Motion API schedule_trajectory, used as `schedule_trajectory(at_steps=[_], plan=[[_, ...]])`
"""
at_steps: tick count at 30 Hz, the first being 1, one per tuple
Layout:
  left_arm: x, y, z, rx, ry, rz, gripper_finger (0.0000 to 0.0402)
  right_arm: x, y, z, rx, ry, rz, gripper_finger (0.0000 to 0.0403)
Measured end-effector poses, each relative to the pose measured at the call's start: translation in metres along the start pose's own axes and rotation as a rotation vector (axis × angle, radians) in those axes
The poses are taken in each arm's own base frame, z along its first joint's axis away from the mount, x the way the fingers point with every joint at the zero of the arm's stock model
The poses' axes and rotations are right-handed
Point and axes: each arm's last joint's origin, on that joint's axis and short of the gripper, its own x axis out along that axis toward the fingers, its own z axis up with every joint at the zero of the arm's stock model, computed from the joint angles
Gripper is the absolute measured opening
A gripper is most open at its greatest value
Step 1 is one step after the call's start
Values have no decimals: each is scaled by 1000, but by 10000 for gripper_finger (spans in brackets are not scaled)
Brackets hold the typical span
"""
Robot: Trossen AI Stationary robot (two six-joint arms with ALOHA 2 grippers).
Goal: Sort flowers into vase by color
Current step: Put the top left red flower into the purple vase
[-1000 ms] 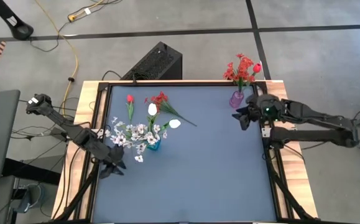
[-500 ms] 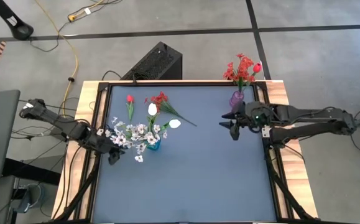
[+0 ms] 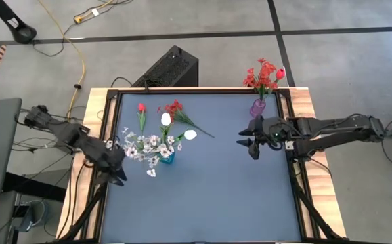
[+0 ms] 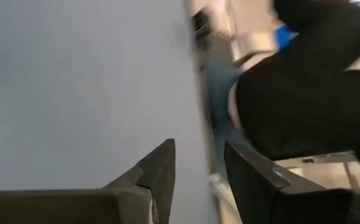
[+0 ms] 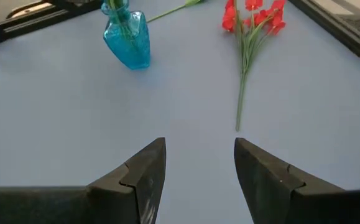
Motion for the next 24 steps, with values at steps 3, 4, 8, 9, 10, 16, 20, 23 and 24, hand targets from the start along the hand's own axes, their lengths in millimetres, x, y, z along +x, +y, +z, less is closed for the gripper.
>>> schedule_trajectory(at_steps=[3,4,8,9,10,16,20,23,24], plan=[[-25,-23,15,83,-93,-67,117,0,1,1,-22,-10,2,217],[-35,-30,20,111,-126,-85,115,0,1,1,-27,-20,6,217],[-74,-53,32,208,-242,-103,113,0,2,2,-36,-29,8,217],[-84,-58,34,233,-271,-99,113,0,2,2,-37,-29,7,217],[-94,-62,36,259,-308,-94,113,0,2,2,-37,-30,7,217],[-147,-71,44,364,-608,243,113,-1,3,6,-32,-66,18,217],[-165,-63,44,308,-772,624,113,-1,5,12,-57,-128,35,217],[-177,-63,44,256,-872,762,113,-2,6,16,-69,-168,45,217],[-180,-63,44,240,-896,782,113,-2,6,17,-69,-178,47,217]])
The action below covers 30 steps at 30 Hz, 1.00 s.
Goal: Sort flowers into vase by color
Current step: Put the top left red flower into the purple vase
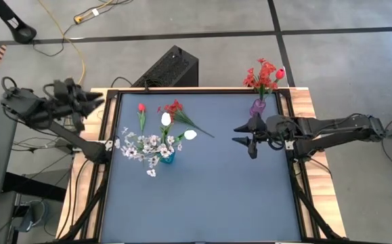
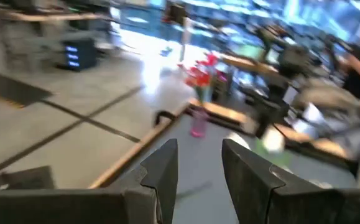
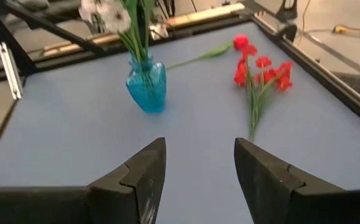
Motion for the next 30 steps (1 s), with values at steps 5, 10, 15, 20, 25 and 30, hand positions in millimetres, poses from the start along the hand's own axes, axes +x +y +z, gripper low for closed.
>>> schedule_trajectory(at_steps=[5,10,15,20,25,30], plan=[[-4,8,4,-90,-77,174,113,5,2,4,-19,-36,8,217],[8,-5,-3,-33,-28,147,113,21,4,1,-25,-12,3,217],[35,-36,-16,79,60,130,113,42,7,-6,-34,32,-7,217],[65,-66,-10,157,63,90,113,59,9,-11,-37,56,-10,217],[103,-75,4,169,43,36,113,69,15,-16,-48,75,4,217],[139,-53,23,168,75,105,113,75,28,-21,-67,74,47,217]])
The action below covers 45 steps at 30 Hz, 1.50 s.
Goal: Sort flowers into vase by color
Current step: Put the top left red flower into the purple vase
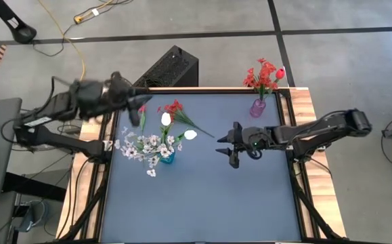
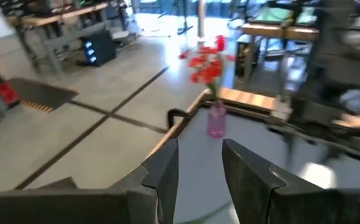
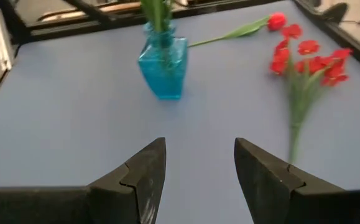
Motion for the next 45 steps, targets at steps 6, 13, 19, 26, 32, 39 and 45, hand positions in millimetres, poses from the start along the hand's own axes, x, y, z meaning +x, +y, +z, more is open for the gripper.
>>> schedule_trajectory(at_steps=[6,13,19,26,32,39,45], plan=[[41,52,-3,-95,124,146,113,5,18,-9,-41,34,34,217],[76,128,-54,-392,502,415,113,8,38,-22,-135,72,38,217],[97,141,-106,-460,798,441,113,5,48,-26,-216,79,72,217],[101,128,-179,-548,990,441,113,1,58,-34,-259,125,99,217],[95,111,-232,-664,984,404,113,-2,64,-36,-273,125,122,217],[91,96,-270,-676,1054,368,114,-2,64,-36,-255,127,121,217],[94,86,-289,-688,1012,334,141,-3,66,-36,-257,127,127,217]])
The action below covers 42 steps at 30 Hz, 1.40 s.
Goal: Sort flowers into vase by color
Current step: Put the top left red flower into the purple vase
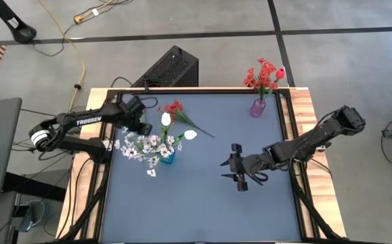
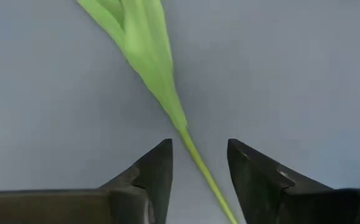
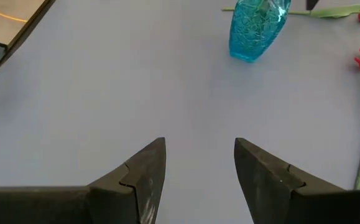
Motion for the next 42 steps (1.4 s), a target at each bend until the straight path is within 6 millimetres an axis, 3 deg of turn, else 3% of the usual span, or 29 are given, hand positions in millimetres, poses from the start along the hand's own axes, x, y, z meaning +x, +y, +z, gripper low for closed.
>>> schedule_trajectory(at_steps=[8,13,19,29,38,42], plan=[[12,6,-11,-20,-23,74,198,0,0,-2,-1,2,-1,217],[18,4,-16,-5,-47,60,200,3,-3,-11,-5,36,-12,217],[20,-6,-23,61,-77,99,189,4,-7,-9,8,18,-27,217],[23,-23,-32,98,-124,112,138,4,-10,-9,16,16,-43,217],[27,-18,-25,95,-110,116,17,4,-9,-7,18,4,-39,217],[25,-13,-18,80,-114,110,3,4,-9,-7,19,2,-39,217]])
